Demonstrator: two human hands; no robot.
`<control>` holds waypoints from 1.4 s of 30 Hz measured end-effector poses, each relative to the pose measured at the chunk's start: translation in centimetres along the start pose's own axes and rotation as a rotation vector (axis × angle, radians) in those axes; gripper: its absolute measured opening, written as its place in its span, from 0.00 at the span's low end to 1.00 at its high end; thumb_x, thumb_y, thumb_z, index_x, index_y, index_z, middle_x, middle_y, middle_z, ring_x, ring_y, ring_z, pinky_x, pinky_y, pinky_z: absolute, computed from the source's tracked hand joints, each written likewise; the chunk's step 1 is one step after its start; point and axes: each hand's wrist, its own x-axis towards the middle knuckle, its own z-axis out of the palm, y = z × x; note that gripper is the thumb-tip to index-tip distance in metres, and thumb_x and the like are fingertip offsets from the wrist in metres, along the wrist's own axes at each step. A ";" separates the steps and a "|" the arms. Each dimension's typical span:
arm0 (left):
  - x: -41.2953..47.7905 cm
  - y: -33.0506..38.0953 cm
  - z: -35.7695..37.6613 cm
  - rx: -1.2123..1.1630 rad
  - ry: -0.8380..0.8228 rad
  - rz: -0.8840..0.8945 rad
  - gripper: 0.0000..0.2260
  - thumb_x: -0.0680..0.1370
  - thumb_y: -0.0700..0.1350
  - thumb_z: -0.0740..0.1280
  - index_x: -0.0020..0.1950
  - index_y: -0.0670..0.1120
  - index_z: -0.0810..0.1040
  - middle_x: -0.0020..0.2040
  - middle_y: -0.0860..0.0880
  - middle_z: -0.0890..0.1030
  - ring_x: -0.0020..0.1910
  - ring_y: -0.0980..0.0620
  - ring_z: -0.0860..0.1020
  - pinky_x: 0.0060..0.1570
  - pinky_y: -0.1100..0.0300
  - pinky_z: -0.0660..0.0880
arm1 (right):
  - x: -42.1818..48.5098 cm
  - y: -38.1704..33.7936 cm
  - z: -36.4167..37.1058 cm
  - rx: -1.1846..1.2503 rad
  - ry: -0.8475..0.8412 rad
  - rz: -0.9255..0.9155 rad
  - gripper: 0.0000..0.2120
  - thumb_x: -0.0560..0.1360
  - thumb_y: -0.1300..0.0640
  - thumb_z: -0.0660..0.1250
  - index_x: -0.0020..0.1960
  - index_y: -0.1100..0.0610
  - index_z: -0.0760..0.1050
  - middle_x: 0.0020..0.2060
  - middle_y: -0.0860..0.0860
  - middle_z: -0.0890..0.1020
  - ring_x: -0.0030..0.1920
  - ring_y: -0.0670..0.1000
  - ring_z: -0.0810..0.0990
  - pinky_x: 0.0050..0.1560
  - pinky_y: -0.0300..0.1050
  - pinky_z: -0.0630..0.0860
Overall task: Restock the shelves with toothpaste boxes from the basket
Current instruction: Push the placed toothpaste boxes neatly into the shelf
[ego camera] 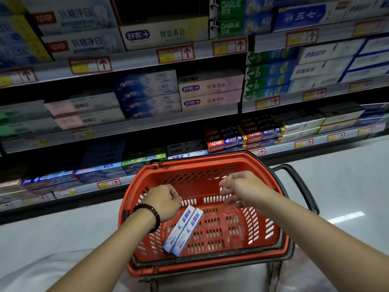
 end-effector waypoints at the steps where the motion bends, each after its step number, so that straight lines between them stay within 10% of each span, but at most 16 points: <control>1: 0.0 0.0 0.2 0.003 0.001 0.003 0.07 0.81 0.53 0.67 0.46 0.52 0.80 0.43 0.53 0.84 0.42 0.52 0.83 0.44 0.55 0.81 | -0.1 0.0 0.0 -0.017 0.002 -0.018 0.07 0.84 0.55 0.67 0.57 0.55 0.82 0.52 0.53 0.88 0.44 0.51 0.88 0.38 0.44 0.78; 21: 6.0 -1.7 9.1 0.308 -0.264 -0.145 0.16 0.79 0.53 0.69 0.36 0.46 0.71 0.35 0.45 0.77 0.37 0.46 0.79 0.34 0.56 0.74 | 0.7 2.1 0.9 -0.101 0.030 -0.035 0.08 0.78 0.52 0.68 0.46 0.53 0.85 0.42 0.50 0.89 0.45 0.53 0.88 0.55 0.59 0.85; 42: 11.3 -4.6 18.6 0.486 -0.554 -0.128 0.24 0.76 0.53 0.74 0.69 0.44 0.77 0.64 0.45 0.80 0.53 0.47 0.79 0.49 0.56 0.78 | 3.3 2.5 1.1 -0.053 0.055 0.016 0.08 0.80 0.54 0.67 0.46 0.54 0.84 0.43 0.50 0.88 0.46 0.53 0.87 0.46 0.51 0.83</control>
